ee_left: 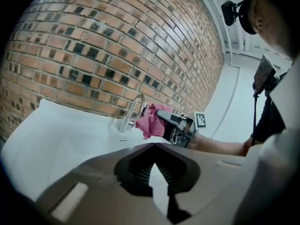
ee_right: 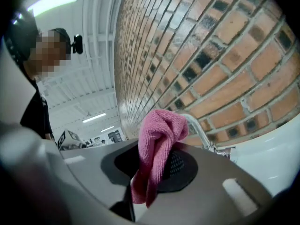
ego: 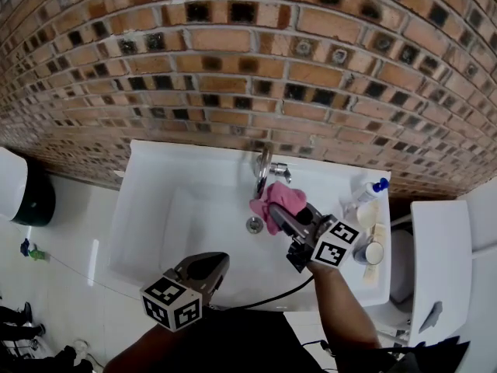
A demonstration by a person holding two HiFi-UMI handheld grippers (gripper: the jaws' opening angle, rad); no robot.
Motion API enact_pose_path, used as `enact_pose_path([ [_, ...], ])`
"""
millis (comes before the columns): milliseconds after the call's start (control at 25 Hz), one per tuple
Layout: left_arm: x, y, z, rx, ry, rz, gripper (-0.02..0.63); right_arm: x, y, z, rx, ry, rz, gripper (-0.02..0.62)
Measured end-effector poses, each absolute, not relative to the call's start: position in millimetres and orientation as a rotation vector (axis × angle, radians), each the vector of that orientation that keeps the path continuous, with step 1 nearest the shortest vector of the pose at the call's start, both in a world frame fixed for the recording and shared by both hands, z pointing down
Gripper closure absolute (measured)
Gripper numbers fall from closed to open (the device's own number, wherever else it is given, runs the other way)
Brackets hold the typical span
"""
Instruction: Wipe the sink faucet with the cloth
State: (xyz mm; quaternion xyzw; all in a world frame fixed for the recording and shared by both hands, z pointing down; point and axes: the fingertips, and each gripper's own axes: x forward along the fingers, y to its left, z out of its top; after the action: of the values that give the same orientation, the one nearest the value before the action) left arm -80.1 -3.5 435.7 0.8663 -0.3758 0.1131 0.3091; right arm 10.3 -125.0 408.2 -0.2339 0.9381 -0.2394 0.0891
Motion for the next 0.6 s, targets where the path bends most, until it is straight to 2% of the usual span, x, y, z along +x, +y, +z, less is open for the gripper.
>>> enact_pose_path([
  [280, -70, -20, 443, 2.26, -1.014, 0.322, 0.6, 52, -184, 370, -0.856, 2.724, -0.596, 0.511],
  [600, -68, -41, 453, 2.204, -1.082, 0.362, 0.6, 62, -254, 378, -0.992, 2.732, -0.554, 0.511],
])
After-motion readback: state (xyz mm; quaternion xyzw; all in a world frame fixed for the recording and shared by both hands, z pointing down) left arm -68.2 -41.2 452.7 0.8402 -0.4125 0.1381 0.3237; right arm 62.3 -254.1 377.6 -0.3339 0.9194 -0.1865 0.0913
